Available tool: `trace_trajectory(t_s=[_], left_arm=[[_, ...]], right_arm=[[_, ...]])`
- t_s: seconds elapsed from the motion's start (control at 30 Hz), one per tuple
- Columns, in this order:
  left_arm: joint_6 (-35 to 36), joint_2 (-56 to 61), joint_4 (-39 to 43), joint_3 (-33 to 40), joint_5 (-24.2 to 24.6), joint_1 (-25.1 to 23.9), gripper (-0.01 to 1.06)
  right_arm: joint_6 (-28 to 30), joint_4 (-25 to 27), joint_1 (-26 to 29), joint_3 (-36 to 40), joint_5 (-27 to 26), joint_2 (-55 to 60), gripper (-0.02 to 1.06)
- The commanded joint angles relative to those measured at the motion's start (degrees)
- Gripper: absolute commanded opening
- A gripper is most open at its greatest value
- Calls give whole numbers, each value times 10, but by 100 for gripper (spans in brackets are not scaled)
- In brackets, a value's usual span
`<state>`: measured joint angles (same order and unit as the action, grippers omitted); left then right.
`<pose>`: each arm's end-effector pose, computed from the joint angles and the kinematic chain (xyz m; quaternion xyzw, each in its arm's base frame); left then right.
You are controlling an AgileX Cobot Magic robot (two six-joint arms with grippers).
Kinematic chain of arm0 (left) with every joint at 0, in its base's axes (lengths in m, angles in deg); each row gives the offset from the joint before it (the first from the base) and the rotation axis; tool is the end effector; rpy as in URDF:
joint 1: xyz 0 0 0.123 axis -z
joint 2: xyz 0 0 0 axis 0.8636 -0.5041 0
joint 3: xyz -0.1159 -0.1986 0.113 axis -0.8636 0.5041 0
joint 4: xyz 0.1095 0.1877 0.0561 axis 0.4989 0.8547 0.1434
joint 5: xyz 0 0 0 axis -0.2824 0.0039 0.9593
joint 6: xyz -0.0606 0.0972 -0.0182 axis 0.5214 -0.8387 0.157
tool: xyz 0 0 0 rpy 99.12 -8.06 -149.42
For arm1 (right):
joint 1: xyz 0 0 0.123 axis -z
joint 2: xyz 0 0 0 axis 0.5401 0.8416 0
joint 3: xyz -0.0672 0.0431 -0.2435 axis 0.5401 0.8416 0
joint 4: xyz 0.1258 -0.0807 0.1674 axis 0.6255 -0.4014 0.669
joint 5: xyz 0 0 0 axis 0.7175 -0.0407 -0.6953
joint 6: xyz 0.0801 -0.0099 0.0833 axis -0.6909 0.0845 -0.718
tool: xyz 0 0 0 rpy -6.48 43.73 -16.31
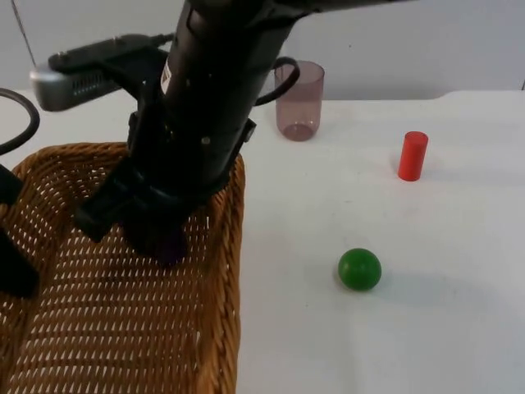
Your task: Pick up the basket with the left hand and place the triangular block into the basket with the right hand.
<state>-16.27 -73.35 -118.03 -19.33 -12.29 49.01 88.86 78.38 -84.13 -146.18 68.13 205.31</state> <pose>0.2243 -0.0201 0.1345 -0.0129 0.9612 -0.2704 0.0537 0.2655 0.3552 0.1613 -0.4526 0.8654 0.1392 0.1639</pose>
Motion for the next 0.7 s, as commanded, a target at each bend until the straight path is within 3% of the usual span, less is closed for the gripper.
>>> trace_trajectory(t_s=[0.0,0.1,0.2,0.3,0.43,0.67], left_arm=[[-5,0,-20,-3,11,4,0],[-5,0,-21,-3,11,4,0],[-5,0,-20,-3,11,4,0],[-5,0,-19,-3,11,4,0],[-5,0,-19,-3,11,4,0],[-5,0,-17,-3,10,4,0]], right_arm=[[3,0,-3,-4,-5,-5,41],[3,-7,-3,-12,-3,-19,67],[3,-32,-3,-19,11,-37,73],[-6,-73,-3,-22,26,-66,73],[-44,-168,-1,-22,71,-160,73],[-61,-195,-1,-12,95,-272,73]])
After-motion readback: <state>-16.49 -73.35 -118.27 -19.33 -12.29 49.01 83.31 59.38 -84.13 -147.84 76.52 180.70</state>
